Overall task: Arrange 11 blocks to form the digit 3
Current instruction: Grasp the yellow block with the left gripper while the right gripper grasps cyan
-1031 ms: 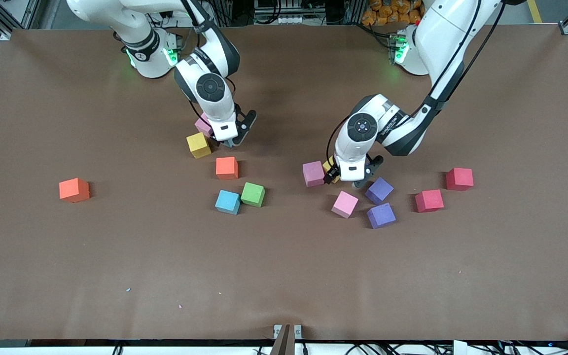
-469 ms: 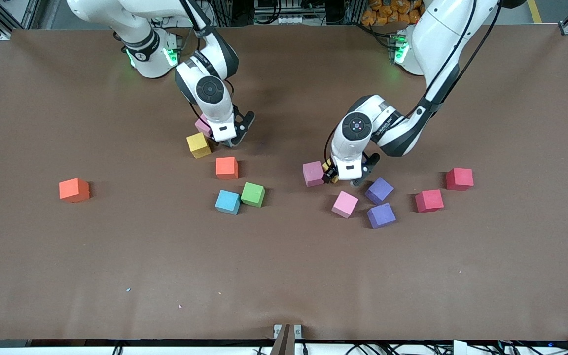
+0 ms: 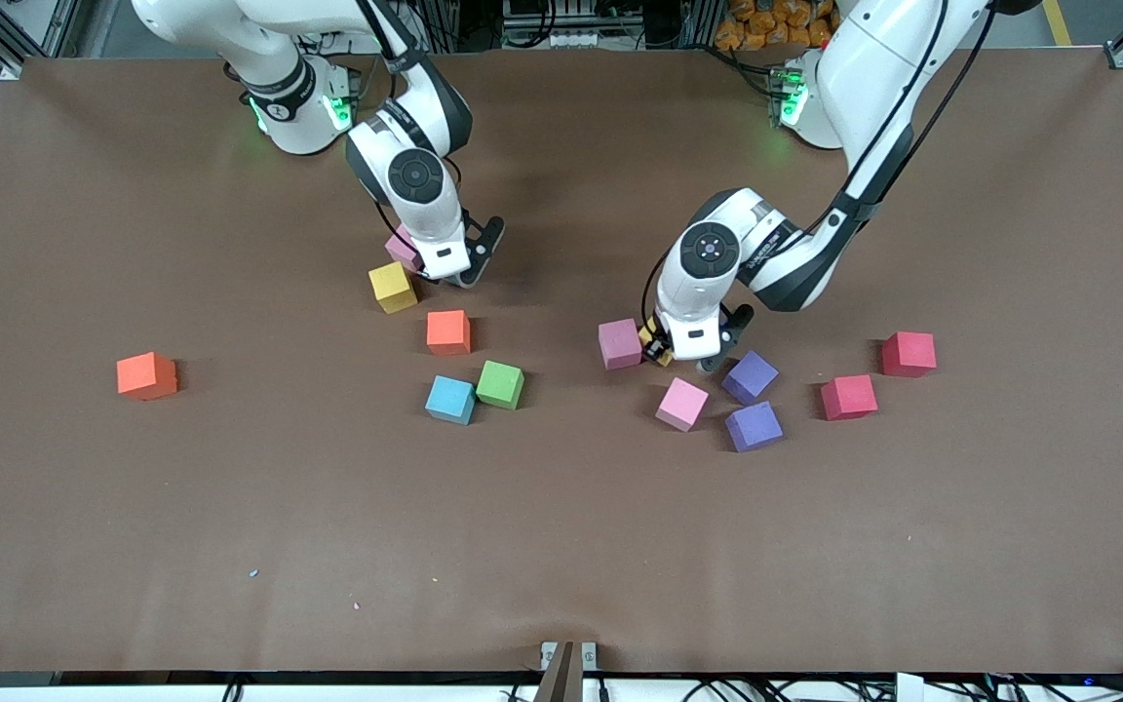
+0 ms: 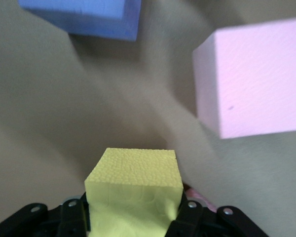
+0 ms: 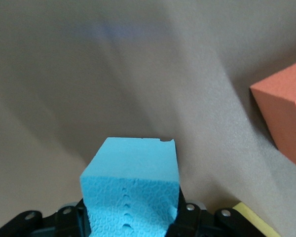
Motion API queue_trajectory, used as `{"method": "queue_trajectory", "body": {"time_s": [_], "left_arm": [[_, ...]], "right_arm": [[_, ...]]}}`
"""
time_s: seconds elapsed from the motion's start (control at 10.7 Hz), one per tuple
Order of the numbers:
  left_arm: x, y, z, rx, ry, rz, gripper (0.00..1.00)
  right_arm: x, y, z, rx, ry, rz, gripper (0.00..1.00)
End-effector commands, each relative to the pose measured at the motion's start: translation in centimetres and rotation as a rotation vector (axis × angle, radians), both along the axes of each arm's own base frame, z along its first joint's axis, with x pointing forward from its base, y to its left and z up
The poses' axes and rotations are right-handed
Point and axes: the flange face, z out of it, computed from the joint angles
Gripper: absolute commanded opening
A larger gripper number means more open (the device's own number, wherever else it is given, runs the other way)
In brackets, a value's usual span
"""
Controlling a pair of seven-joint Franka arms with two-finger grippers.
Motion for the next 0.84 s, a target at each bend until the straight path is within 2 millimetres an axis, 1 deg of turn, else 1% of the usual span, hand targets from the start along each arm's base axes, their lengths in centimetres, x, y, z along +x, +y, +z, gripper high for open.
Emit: {"method": "queue_trajectory", "body": {"time_s": [0.0,0.19,0.28,0.37,0.47,0.56,0.66,0.75], "left_arm": [[-0.1,0.5,4.2,0.045,-0.036,0.086,0.00],[-0.8,0.5,6.1,0.087,-0.023,0.149,0.00],[-0.8,0.6,6.9,0.090,-0.025,0.193,0.00],[-0.7,0.7,7.9,0.073,-0.023,0.232,0.00],[-0.4,1.5,8.2,0.068,-0.020,0.253,0.00],[0.5,3.2,8.5,0.068,-0.023,0.285,0.00],[0.5,3.6,8.8,0.064,-0.019,0.306,0.00],[0.7,4.8,8.9,0.049,0.005,0.351,0.00]], "right_arm": [[-2.0,1.9,3.3,0.044,-0.022,0.075,0.00],[-4.1,4.6,4.5,0.074,-0.051,0.145,0.00],[-5.4,6.1,4.8,0.093,-0.069,0.183,0.00],[-6.9,7.7,4.6,0.102,-0.078,0.211,0.00],[-8.1,9.4,4.1,0.134,-0.112,0.246,0.00],[-8.6,10.8,3.7,0.155,-0.132,0.269,0.00],[-8.5,12.3,4.2,0.168,-0.140,0.280,0.00],[-8.2,14.0,4.3,0.179,-0.150,0.292,0.00]]}}
